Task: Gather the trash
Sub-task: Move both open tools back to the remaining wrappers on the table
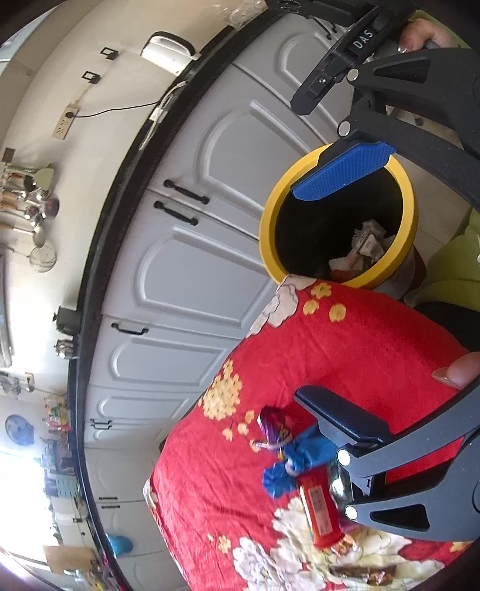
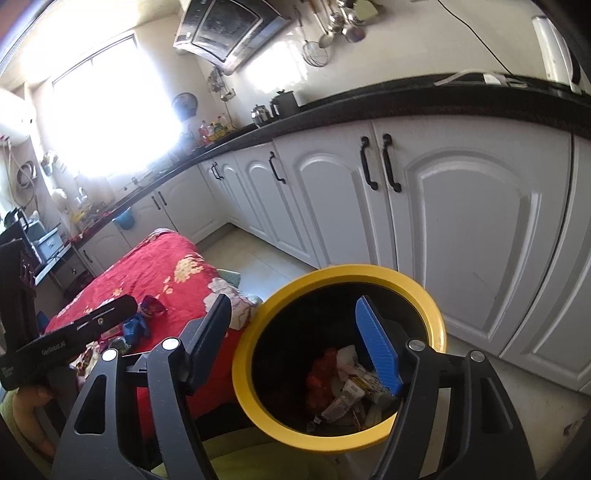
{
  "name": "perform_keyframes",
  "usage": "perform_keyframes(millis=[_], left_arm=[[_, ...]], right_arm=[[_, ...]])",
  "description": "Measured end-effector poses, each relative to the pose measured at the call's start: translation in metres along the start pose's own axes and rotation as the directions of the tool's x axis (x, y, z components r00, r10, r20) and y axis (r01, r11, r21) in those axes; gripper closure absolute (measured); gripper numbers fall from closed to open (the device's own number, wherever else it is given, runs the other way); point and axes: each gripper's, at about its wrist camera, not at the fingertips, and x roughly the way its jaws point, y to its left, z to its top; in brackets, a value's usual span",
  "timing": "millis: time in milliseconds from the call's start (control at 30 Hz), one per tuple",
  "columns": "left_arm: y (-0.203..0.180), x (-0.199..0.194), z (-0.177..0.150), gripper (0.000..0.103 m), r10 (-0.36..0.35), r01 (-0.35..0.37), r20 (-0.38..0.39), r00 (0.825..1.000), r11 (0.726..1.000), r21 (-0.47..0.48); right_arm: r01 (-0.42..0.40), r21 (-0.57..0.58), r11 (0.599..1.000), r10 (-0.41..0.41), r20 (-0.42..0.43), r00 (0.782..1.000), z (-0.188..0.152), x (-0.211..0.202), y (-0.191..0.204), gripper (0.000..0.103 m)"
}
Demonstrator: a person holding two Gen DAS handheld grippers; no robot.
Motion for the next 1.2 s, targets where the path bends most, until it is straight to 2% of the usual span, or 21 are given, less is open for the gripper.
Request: perform_keyframes(millis=[533,1200], left_arm=[[0.044,-0.048,0.012,0.011,0.077,-0.070,0.115,0.990,0.995,-0.067],[0.103,-0.088,0.019,0.011,0.164,-0.134,0.172,0.971,0.976,-0.170]], right_arm=[[-0.057,-0.150,0.987,0.062,0.031,0.998,0.003,-0.008,0.063,0.030],[-0.148,-0.263,0.954,0.151,-0.008,0.989,-0.002,0.001,0.132,0.030]])
